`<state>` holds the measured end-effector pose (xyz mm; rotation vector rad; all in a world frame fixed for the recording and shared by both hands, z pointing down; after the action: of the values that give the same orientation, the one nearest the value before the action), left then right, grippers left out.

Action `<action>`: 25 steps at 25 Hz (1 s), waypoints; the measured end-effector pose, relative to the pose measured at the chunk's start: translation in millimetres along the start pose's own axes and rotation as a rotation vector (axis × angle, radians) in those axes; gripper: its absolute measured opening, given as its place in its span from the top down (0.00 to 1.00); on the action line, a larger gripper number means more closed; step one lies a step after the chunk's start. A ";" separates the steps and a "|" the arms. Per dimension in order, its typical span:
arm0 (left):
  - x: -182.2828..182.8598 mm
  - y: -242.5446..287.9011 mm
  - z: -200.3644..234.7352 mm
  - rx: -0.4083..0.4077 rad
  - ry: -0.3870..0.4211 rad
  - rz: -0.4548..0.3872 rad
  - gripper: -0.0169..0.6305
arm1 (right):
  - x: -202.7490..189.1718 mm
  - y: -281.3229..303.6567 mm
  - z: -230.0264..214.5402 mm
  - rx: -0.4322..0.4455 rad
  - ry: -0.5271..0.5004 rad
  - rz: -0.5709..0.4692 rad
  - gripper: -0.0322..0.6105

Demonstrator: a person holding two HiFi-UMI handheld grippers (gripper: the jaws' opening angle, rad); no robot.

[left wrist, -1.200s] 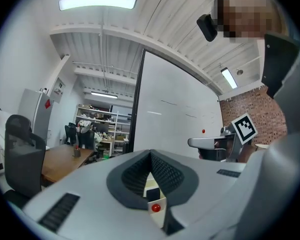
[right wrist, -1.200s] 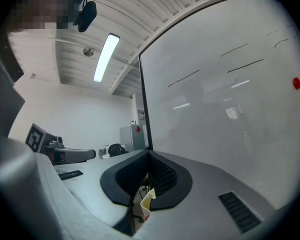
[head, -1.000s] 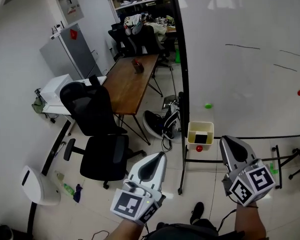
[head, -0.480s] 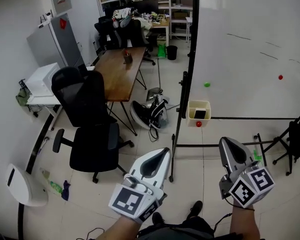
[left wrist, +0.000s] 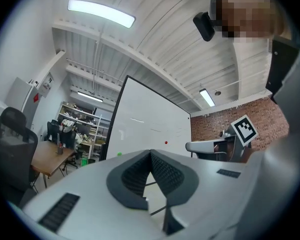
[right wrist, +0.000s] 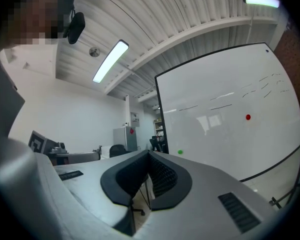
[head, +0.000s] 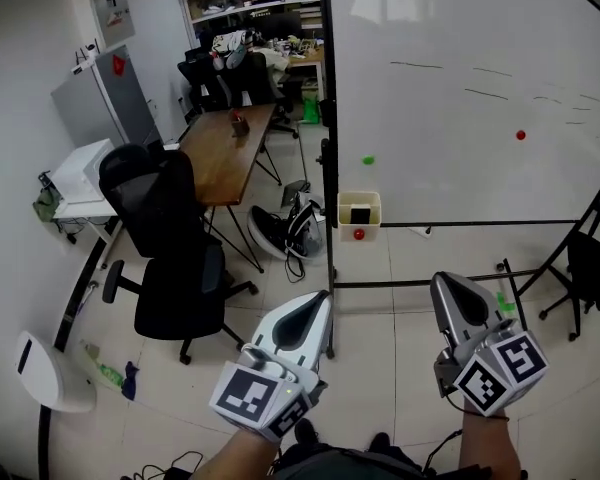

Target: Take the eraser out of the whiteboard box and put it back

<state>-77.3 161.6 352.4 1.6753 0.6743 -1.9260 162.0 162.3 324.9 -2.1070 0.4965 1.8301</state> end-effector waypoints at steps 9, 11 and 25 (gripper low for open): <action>-5.4 1.7 -75.4 0.061 0.043 0.049 0.93 | -2.3 -56.2 -32.2 0.080 0.052 0.015 0.92; -7.1 -0.6 -77.9 0.053 0.068 0.057 0.93 | 0.5 -61.1 -34.8 0.061 0.045 0.006 0.92; 0.6 -43.4 -45.4 -0.036 0.020 0.051 0.93 | 6.6 -59.5 33.2 -0.001 0.002 -0.012 0.92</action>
<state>-71.8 224.0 348.2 1.6752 0.6641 -1.8536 160.3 229.9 313.9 -2.1077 0.4824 1.8227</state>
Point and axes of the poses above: the fingertips, and each gripper's own axes: y forward along the fingers, z to its left, x out of its top, the point moved 8 cm from there along -y, backward along the fingers, and after that the axes turned 2 degrees about z, right-handed, at the moved point
